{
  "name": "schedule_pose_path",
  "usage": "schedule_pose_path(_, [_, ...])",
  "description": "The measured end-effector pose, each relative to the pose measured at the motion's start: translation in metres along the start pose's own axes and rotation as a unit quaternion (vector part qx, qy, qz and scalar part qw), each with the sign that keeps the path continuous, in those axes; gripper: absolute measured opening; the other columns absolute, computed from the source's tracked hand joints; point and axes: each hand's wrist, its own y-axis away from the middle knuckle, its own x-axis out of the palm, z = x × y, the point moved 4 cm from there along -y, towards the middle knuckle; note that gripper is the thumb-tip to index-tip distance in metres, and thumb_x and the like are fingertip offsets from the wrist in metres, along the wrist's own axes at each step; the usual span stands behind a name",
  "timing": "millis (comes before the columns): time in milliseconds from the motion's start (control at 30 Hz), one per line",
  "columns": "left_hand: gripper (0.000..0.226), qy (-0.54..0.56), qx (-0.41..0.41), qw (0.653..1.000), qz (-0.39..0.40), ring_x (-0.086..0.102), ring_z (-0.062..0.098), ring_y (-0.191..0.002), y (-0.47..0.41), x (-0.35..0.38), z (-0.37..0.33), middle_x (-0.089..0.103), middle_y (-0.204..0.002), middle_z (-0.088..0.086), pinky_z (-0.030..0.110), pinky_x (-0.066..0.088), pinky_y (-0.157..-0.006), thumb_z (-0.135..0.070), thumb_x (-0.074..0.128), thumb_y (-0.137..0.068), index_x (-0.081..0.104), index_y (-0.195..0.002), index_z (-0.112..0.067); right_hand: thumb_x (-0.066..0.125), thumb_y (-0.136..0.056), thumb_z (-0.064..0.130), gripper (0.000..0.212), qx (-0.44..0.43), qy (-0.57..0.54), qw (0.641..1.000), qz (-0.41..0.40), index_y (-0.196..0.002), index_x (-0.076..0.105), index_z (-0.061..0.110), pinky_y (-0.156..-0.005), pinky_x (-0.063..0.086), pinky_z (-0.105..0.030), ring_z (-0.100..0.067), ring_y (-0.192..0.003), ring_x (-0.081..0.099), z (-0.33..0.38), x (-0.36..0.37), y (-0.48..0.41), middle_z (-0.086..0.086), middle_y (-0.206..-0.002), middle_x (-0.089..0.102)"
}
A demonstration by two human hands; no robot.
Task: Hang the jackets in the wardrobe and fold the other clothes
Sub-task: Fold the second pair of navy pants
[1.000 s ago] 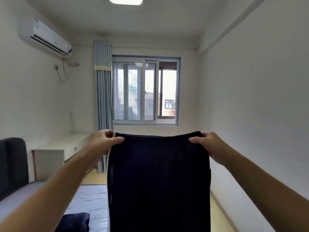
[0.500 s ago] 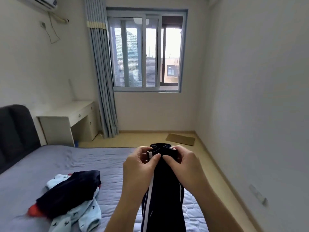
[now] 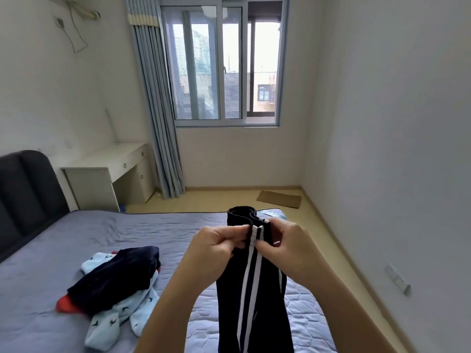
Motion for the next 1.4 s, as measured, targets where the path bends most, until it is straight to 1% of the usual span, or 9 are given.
schedule_pose_path(167, [0.046,-0.083,0.021,0.996,0.026,0.063,-0.006,-0.068,-0.006,0.005,-0.003,0.069,-0.072,-0.025,0.009,0.046,-0.064,0.005,0.048,-0.090,0.073,-0.101,-0.032,0.071,-0.073,0.036,0.024,-0.013,0.036,0.999,0.012,-0.070,0.056,0.018,-0.054,0.040,-0.021,-0.008,-0.056,0.050,-0.002,-0.002,0.001,0.005,-0.060,0.056])
schedule_pose_path(267, [0.048,-0.122,0.046,0.990,-0.056,0.064,0.001,-0.076,-0.013,-0.001,-0.003,0.071,-0.081,-0.016,0.008,0.047,-0.066,0.006,0.053,-0.084,0.072,-0.077,-0.038,0.066,-0.073,0.020,0.016,-0.010,0.031,0.999,0.011,-0.068,0.053,0.014,-0.050,0.033,-0.017,-0.005,-0.051,0.041,-0.008,-0.005,0.001,0.010,-0.054,0.046])
schedule_pose_path(367, [0.040,-0.210,0.155,0.958,-0.118,0.057,0.003,-0.081,-0.016,-0.020,-0.010,0.064,-0.086,-0.014,0.007,0.040,-0.064,0.011,0.058,-0.077,0.066,-0.083,-0.027,0.064,-0.072,0.015,0.014,-0.024,0.015,0.999,0.017,-0.067,0.051,0.015,-0.049,0.031,-0.015,-0.004,-0.050,0.038,-0.011,-0.017,0.000,0.014,-0.053,0.044])
schedule_pose_path(467, [0.041,-0.283,0.241,0.928,-0.026,0.054,0.003,-0.091,-0.023,-0.040,-0.019,0.063,-0.096,-0.013,0.007,0.039,-0.075,0.009,0.063,-0.076,0.064,-0.099,-0.024,0.061,-0.069,0.017,0.007,-0.041,-0.008,0.998,0.043,-0.071,0.055,0.014,-0.054,0.030,-0.022,-0.005,-0.054,0.034,-0.006,-0.034,-0.005,0.010,-0.057,0.041])
schedule_pose_path(700, [0.025,-0.513,0.352,0.752,0.220,0.049,-0.003,-0.084,-0.030,-0.037,-0.068,0.060,-0.093,-0.021,0.012,0.039,-0.076,-0.042,0.058,-0.079,0.061,-0.102,-0.032,0.062,-0.071,0.013,0.017,-0.083,-0.067,0.985,0.137,-0.088,0.066,0.015,-0.061,0.039,-0.032,-0.014,-0.065,0.048,0.027,-0.070,-0.021,-0.013,-0.071,0.055])
schedule_pose_path(867, [0.025,-0.611,0.313,0.649,0.328,0.042,-0.004,-0.077,-0.039,-0.034,-0.089,0.055,-0.099,-0.017,0.020,0.043,-0.072,-0.042,0.054,-0.083,0.056,-0.107,-0.036,0.065,-0.074,0.009,0.025,-0.122,-0.019,0.978,0.169,-0.095,0.067,0.023,-0.071,0.052,-0.046,-0.026,-0.071,0.061,0.045,-0.084,-0.028,-0.005,-0.079,0.065])
schedule_pose_path(967, [0.021,-0.649,0.318,0.589,0.361,0.051,0.012,-0.073,-0.037,-0.028,-0.096,0.052,-0.086,-0.010,0.034,0.050,-0.070,-0.044,0.050,-0.083,0.058,-0.085,-0.024,0.066,-0.078,0.007,0.037,-0.147,-0.003,0.969,0.200,-0.110,0.063,0.026,-0.078,0.057,-0.043,-0.021,-0.086,0.067,0.052,-0.085,-0.026,0.004,-0.094,0.068])
schedule_pose_path(1133, [0.022,-0.614,0.384,0.599,0.342,0.050,0.013,-0.070,-0.036,-0.030,-0.107,0.049,-0.087,-0.009,0.035,0.049,-0.069,-0.045,0.046,-0.077,0.050,-0.077,-0.024,0.060,-0.082,-0.004,0.046,-0.308,0.064,0.935,0.165,-0.121,0.061,0.021,-0.077,0.053,-0.017,-0.012,-0.115,0.056,0.064,-0.093,-0.018,0.014,-0.122,0.057])
schedule_pose_path(1400, [0.025,-0.609,0.481,0.564,0.283,0.052,0.009,-0.062,-0.037,-0.050,-0.115,0.053,-0.079,-0.013,0.021,0.040,-0.058,-0.053,0.049,-0.091,0.047,-0.085,-0.028,0.060,-0.088,-0.002,0.037,-0.368,0.127,0.901,0.194,-0.113,0.057,0.025,-0.079,0.050,-0.022,-0.016,-0.101,0.057,0.066,-0.099,-0.020,0.008,-0.115,0.051])
